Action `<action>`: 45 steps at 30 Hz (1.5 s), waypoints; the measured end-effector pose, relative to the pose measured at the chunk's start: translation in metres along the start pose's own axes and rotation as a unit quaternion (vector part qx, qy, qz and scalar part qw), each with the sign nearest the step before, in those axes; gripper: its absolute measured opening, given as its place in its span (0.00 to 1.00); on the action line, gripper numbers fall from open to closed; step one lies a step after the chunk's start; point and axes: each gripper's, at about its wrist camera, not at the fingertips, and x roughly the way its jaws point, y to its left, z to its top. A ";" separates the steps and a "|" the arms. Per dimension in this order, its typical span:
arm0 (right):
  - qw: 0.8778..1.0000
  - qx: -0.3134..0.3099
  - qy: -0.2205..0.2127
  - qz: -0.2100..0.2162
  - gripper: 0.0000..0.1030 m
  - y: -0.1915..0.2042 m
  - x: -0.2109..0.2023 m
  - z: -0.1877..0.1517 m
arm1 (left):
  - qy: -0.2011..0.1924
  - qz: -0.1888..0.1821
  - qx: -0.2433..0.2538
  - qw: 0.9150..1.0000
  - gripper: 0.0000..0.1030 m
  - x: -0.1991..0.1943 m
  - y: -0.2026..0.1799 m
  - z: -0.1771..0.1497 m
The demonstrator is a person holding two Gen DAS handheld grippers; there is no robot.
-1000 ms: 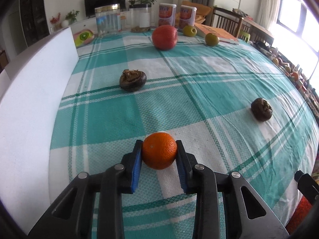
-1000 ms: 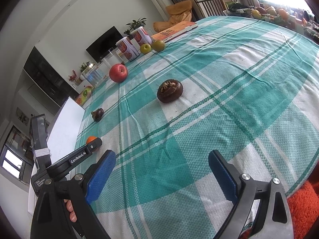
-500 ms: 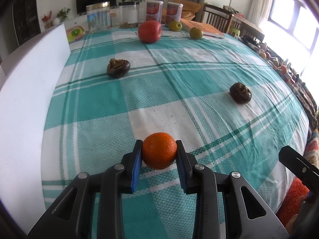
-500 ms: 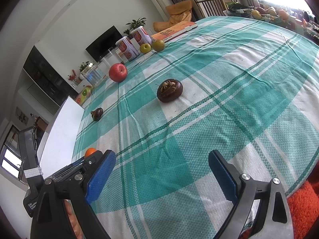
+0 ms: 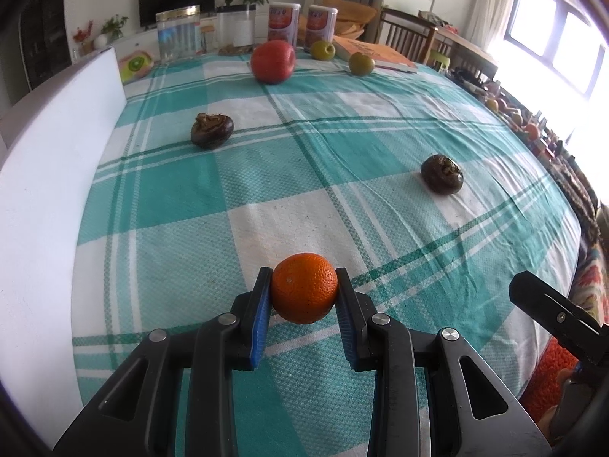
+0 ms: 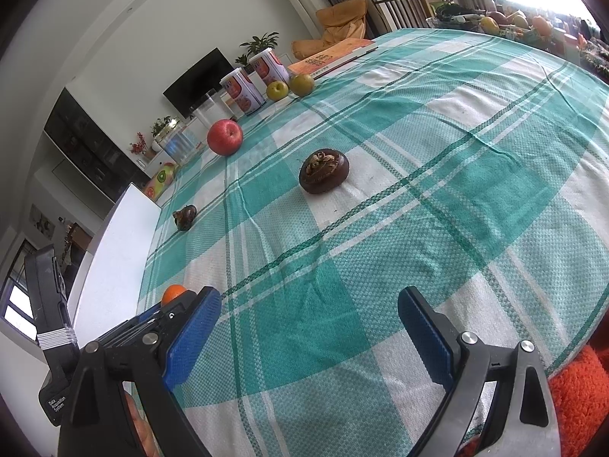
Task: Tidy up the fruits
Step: 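Hold the orange in the left tool while the right tool grasps a mangosteen, then carry the orange and mangosteen into the box and open both tools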
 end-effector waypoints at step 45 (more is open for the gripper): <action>0.986 -0.158 0.063 0.003 0.47 0.050 0.068 0.081 | -0.081 -0.005 -0.025 0.996 0.31 -0.131 0.045 0.005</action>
